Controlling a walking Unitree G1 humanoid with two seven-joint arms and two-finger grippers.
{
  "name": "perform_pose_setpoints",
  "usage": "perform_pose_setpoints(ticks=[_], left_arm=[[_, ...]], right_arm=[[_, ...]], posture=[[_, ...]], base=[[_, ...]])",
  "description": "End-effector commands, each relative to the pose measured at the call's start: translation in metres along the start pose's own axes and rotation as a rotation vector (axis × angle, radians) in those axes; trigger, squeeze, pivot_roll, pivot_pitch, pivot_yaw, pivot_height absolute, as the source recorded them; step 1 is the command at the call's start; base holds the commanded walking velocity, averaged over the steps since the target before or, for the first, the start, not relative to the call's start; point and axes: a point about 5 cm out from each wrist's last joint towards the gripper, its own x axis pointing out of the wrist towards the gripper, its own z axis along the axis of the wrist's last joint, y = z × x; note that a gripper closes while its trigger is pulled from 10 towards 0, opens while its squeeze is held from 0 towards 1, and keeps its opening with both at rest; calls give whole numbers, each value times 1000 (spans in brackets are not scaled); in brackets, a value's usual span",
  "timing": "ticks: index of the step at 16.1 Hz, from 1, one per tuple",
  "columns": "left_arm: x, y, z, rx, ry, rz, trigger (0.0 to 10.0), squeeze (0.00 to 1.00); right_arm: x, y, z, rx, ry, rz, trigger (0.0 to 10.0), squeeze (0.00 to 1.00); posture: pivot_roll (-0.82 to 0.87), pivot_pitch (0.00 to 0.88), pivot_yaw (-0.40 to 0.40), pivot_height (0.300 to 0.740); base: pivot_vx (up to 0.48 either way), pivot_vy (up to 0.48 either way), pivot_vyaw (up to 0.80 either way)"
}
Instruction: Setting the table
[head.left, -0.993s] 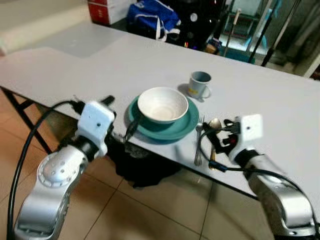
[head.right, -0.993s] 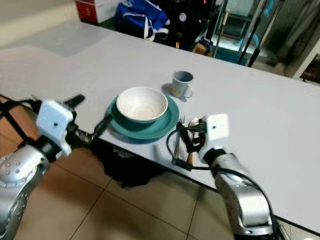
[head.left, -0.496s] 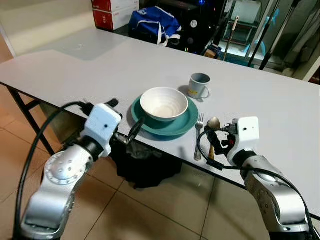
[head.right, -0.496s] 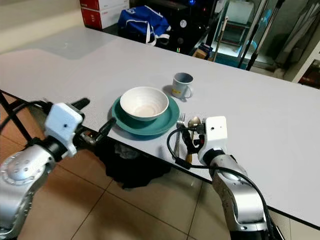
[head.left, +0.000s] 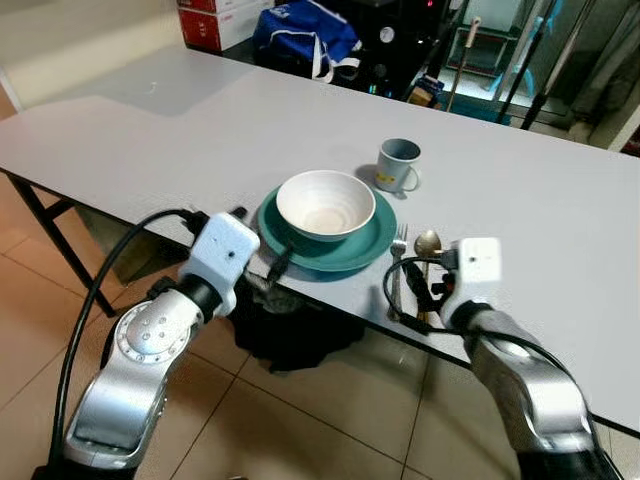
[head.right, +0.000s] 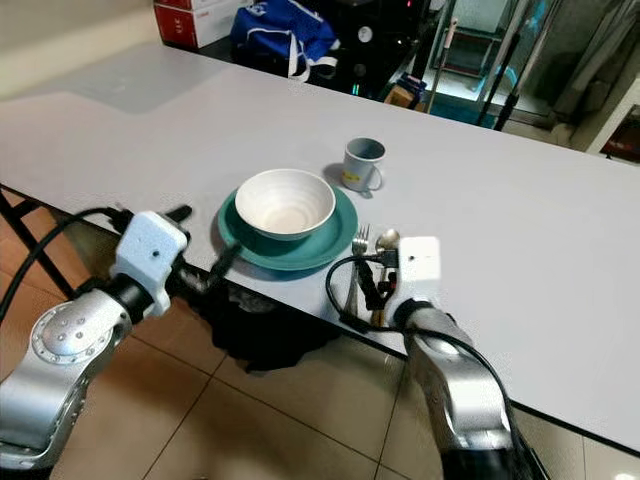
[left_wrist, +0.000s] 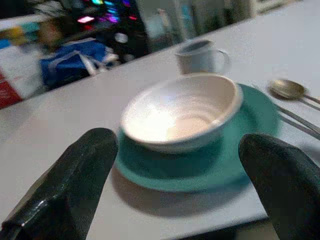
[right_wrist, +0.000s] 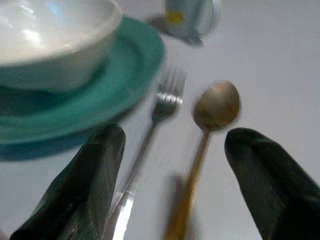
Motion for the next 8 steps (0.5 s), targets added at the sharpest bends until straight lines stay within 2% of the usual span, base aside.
perform_pose_setpoints(ticks=[1, 2, 3, 4, 6, 7, 8], left_arm=[[-5, -2, -1, 8, 1, -54, 10000, 0], [-10, -3, -4, -6, 15, -96, 10000, 0], [-25, -5, -8, -29, 43, -198, 10000, 0], [-33, -6, -11, -42, 64, -248, 10000, 0], [-42, -4, -16, -50, 93, -271, 10000, 0], [-43, -4, -17, -59, 94, -280, 10000, 0], [-44, -4, -17, -60, 96, -286, 10000, 0]], right_arm=[[6, -2, 0, -1, 24, -36, 10000, 906], [10, -1, 2, 5, 30, -47, 10000, 1000], [19, 3, 5, 17, 39, -37, 10000, 1000], [23, 4, 7, 18, 43, -35, 10000, 1000], [32, 5, 7, 5, 59, -49, 10000, 1000], [37, 6, 6, 12, 72, -49, 10000, 722], [40, 5, 4, 7, 83, -60, 10000, 498]], posture=[[-29, 0, -11, 740], [-24, 0, -10, 740], [-23, 0, -10, 740], [-11, 0, -12, 740], [-8, 0, -12, 740], [-8, 0, -12, 740], [-1, 0, -18, 740]], base=[[0, 0, 0], [0, 0, 0], [0, 0, 0], [0, 0, 0], [0, 0, 0], [0, 0, 0], [0, 0, 0]])
